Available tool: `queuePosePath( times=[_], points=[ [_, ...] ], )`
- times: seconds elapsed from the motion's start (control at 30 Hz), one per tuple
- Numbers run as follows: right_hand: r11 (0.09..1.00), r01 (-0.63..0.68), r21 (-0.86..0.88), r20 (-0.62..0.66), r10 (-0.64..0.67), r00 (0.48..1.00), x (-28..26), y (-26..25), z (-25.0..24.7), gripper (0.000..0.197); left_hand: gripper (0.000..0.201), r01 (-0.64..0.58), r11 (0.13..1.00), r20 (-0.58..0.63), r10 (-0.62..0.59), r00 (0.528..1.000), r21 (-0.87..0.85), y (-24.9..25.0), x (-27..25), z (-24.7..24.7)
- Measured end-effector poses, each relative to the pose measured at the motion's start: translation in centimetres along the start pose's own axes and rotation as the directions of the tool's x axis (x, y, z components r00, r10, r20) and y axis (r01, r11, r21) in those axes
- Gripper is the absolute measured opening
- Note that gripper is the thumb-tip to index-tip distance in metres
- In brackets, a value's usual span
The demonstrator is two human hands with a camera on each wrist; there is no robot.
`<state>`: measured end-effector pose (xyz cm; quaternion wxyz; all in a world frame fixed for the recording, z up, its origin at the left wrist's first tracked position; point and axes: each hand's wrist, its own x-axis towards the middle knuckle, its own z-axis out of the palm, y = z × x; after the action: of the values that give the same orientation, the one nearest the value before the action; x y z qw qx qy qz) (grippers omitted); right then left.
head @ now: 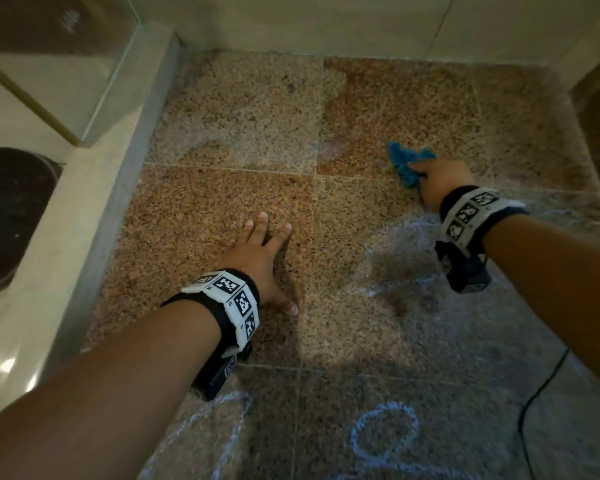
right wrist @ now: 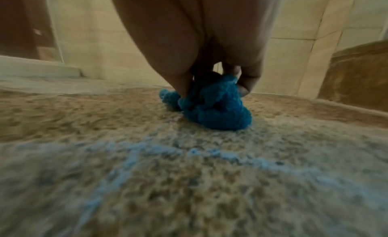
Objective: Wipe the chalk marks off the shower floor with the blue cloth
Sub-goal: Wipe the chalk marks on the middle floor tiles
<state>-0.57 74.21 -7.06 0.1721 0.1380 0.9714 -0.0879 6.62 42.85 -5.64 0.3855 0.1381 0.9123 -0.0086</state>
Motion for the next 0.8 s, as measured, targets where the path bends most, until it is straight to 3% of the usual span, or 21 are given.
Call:
queuePosePath(
  times=[0.07, 0.2, 0.3, 0.37, 0.4, 0.43, 0.5, 0.6, 0.7, 0.8],
  points=[
    [0.994, -0.035, -0.106, 0.071, 0.043, 0.997, 0.3, 0.0, 0.3, 0.043, 0.140, 0.001, 1.000, 0.005, -0.001, 1.000, 0.003, 0.0, 0.0, 0.0],
    [0.971, 0.234, -0.042, -0.092, -0.237, 0.967, -3.2, -2.3, 2.3, 0.046, 0.141, 0.000, 1.000, 0.004, 0.000, 1.000, 0.001, 0.0, 0.1, 0.0],
    [0.898, 0.440, 0.007, -0.049, -0.439, 0.897, -6.5, -4.6, 4.2, 0.045, 0.142, -0.001, 1.000, -0.004, 0.001, 1.000, 0.000, 0.0, 0.2, 0.1],
    [0.812, 0.583, 0.017, -0.035, -0.582, 0.812, -8.1, -5.6, 5.5, 0.043, 0.142, -0.001, 1.000, -0.006, 0.001, 1.000, 0.002, -0.1, 0.2, 0.2],
    [0.770, 0.636, 0.044, -0.043, -0.635, 0.771, -8.4, -5.6, 5.9, 0.042, 0.142, 0.000, 1.000, -0.007, 0.000, 1.000, 0.006, -0.1, 0.3, 0.2],
    [0.758, 0.644, 0.103, -0.048, -0.643, 0.764, -8.4, -5.4, 5.9, 0.039, 0.142, 0.001, 1.000, -0.008, -0.001, 1.000, 0.011, -0.1, 0.3, 0.2],
    [0.823, 0.536, 0.185, -0.029, -0.541, 0.840, -7.4, -4.4, 4.5, 0.035, 0.142, 0.004, 1.000, -0.009, -0.004, 1.000, 0.013, -0.2, 0.3, 0.2],
    [0.971, 0.188, 0.147, -0.057, -0.182, 0.982, -4.8, -0.6, 2.4, 0.036, 0.143, 0.004, 1.000, 0.000, -0.004, 1.000, 0.013, -0.1, 0.2, 0.1],
    [0.980, -0.040, 0.197, -0.068, 0.054, 0.996, -4.1, 2.4, 1.8, 0.038, 0.143, -0.001, 1.000, -0.004, 0.001, 1.000, 0.012, -0.1, 0.3, 0.1],
    [0.973, 0.039, 0.228, -0.097, -0.017, 0.995, -5.4, 0.9, 3.3, 0.039, 0.143, 0.004, 1.000, 0.004, -0.004, 1.000, 0.021, -0.1, 0.3, 0.0]
  ],
)
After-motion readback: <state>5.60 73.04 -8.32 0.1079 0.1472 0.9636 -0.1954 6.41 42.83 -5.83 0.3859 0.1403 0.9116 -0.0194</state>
